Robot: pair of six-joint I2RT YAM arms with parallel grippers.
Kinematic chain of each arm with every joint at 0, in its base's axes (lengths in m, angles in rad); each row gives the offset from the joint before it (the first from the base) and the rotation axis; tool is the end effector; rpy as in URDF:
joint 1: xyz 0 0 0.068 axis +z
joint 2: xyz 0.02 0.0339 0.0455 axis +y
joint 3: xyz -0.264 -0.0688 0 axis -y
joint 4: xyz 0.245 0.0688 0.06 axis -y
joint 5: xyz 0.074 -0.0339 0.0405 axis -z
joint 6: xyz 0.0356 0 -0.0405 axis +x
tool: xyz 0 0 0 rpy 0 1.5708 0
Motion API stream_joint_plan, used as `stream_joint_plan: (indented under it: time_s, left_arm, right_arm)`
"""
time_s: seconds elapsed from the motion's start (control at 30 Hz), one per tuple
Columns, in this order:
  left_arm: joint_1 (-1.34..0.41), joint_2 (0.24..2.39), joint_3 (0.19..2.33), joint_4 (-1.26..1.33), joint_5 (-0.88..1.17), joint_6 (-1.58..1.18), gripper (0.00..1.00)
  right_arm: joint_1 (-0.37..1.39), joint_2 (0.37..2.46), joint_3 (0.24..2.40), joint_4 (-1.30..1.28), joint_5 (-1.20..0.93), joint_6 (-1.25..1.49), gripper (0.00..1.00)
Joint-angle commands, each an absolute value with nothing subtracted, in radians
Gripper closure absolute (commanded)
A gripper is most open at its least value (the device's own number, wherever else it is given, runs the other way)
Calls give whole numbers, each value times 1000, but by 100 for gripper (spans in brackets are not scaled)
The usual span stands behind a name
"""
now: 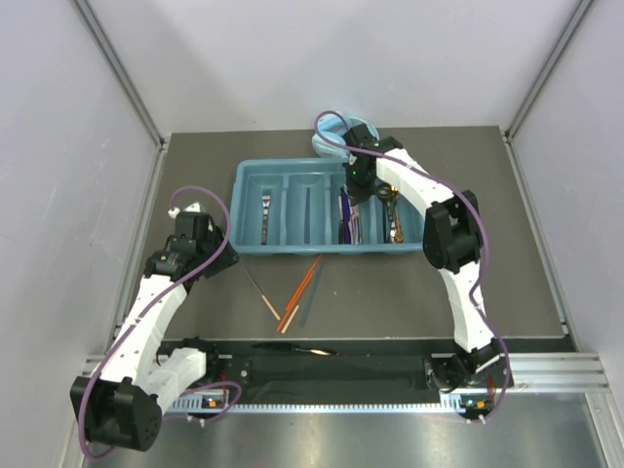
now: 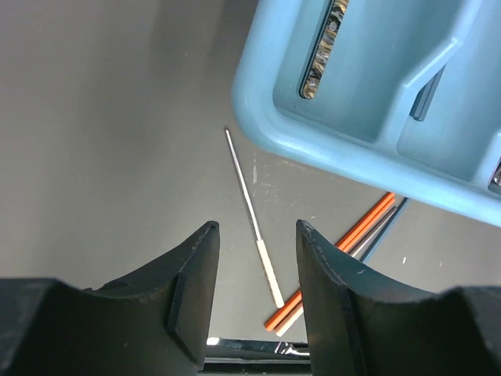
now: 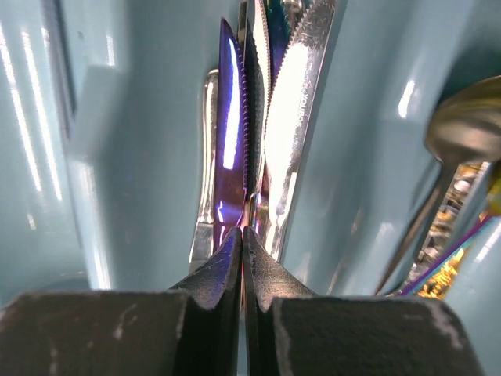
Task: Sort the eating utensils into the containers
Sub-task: Place the knife in the storage box.
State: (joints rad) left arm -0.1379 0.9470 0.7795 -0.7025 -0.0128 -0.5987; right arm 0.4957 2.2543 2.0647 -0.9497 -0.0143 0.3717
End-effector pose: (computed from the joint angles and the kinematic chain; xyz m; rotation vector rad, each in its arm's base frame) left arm 0.1863 -0.0254 0.2623 -0.5687 2.3992 -0.3097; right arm 0.4259 0.2309 0.2314 -0.1743 2.7377 0.2704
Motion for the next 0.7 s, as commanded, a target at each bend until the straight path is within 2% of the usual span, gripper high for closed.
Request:
stream_joint_plan:
  time_s: [0.0, 0.2, 0.23, 0.27, 0.3, 0.37, 0.43, 0.67]
  left_arm:
    - [-133, 936, 782, -670, -26, -597, 51]
    - [-133, 939, 782, -667, -26, -598, 51]
    - [-133, 940, 782, -667, -28, -595, 51]
    - [-133, 942, 782, -666, -25, -595, 51]
    - [-133, 943, 782, -667, -22, -594, 51]
    - [-133, 948, 784, -666, -25, -592, 50]
    - [-133, 956, 788, -667, -26, -592, 50]
    - [-133, 1009, 825, -658, 40, -569, 47]
  right_arm:
    - [515, 2278, 2082, -914, -37, 380, 100]
    - [514, 2235, 2048, -888, -48, 353, 100]
    - [518, 2224, 2042, -884, -52, 341, 95]
    - [517, 2198, 2024, -874, -54, 339, 84]
    - [517, 2183, 2016, -877, -46, 333, 79]
    - [522, 2122, 1972, -870, -26, 313, 69]
    - [531, 2070, 1916, -841, 38, 296, 65]
    - [502, 1930, 1751, -853, 143, 284, 65]
